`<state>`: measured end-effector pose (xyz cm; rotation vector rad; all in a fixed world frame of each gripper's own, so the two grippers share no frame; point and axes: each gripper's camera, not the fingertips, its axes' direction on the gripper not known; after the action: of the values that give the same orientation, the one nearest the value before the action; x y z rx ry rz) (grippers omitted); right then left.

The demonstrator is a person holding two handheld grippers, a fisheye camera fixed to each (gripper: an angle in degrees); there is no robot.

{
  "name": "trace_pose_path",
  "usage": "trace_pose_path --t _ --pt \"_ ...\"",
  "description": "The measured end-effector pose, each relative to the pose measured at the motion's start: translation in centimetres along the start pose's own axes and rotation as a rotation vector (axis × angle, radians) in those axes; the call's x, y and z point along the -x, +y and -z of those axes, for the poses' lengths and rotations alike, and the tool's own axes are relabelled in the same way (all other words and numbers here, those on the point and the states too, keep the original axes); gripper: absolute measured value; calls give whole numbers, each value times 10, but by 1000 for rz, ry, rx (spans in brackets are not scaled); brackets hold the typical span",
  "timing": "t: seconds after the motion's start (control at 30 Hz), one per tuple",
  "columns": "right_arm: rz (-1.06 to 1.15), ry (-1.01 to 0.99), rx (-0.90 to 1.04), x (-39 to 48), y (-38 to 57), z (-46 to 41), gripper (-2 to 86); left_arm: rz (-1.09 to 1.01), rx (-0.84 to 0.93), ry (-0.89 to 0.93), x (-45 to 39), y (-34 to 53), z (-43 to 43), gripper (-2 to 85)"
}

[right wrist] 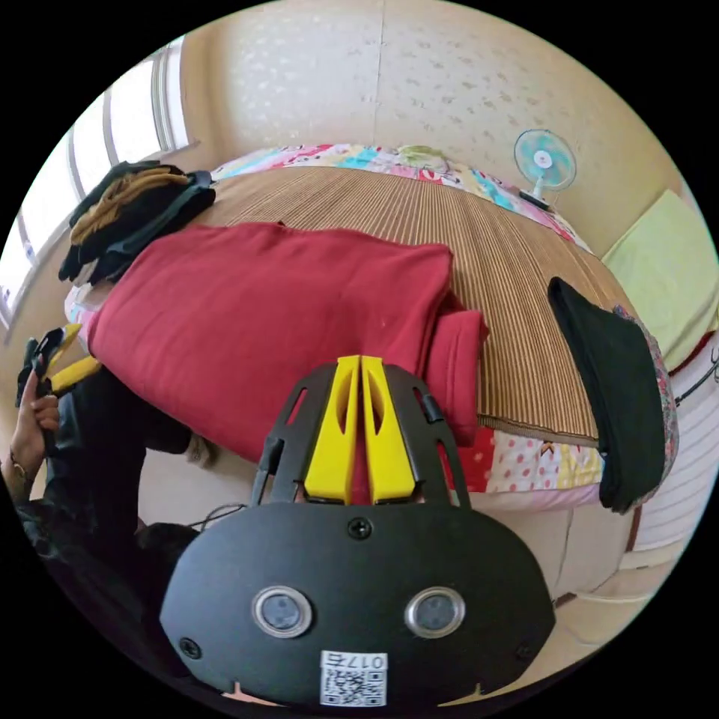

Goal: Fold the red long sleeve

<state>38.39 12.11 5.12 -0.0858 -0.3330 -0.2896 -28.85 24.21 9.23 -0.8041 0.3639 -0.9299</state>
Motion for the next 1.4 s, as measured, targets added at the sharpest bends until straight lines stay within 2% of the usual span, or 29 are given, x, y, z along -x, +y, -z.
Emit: trace_pose_path --t 0.17,0.37,0.47,0.53,0.6,0.67,0.73,0.8,0.87,1.0,1.1,1.2,1.23,1.3,1.37,1.4 --pt "-135 -160 -58 -20 5 -8 3 119 -17 174 20 -5 -16 85" --pt "-168 -156 -75 -15 5 -17 3 -291 59 142 -106 -9 -47 64" --pt "-170 -163 -78 -18 5 -19 4 -567 203 168 -188 6 -107 64" --pt "-124 -161 -39 -20 -1 -19 4 -752 369 190 -235 42 -168 64" --pt "-113 -192 -4 -30 -5 -11 5 -845 510 200 -255 78 -215 66" --pt "-213 -279 -7 -59 0 3 8 -911 647 201 -261 116 -254 80" --pt "-427 -349 -129 -111 34 34 15 -947 793 258 -258 155 -280 66" --pt "-621 -277 -199 -151 71 57 26 -941 811 327 -249 169 -277 43" --pt "-720 -279 -264 -186 104 73 53 -890 736 248 -235 169 -267 55" --pt "-783 -590 -321 -245 136 72 138 -726 467 -12 -192 138 -227 122" --pt "-756 -700 -174 -252 122 47 227 -557 341 -194 -158 112 -213 170" --pt "-714 -778 -28 -240 108 20 280 -439 422 -244 -129 104 -227 187" --pt "-706 -727 -26 -235 108 22 285 -392 490 -243 -117 106 -238 191" --pt "-704 -690 35 -230 108 27 275 -343 623 -188 -103 115 -259 188" --pt "-697 -778 99 -224 112 23 250 -314 696 -113 -93 126 -270 180" --pt "-678 -859 157 -216 116 14 210 -294 738 -103 -86 133 -275 167"
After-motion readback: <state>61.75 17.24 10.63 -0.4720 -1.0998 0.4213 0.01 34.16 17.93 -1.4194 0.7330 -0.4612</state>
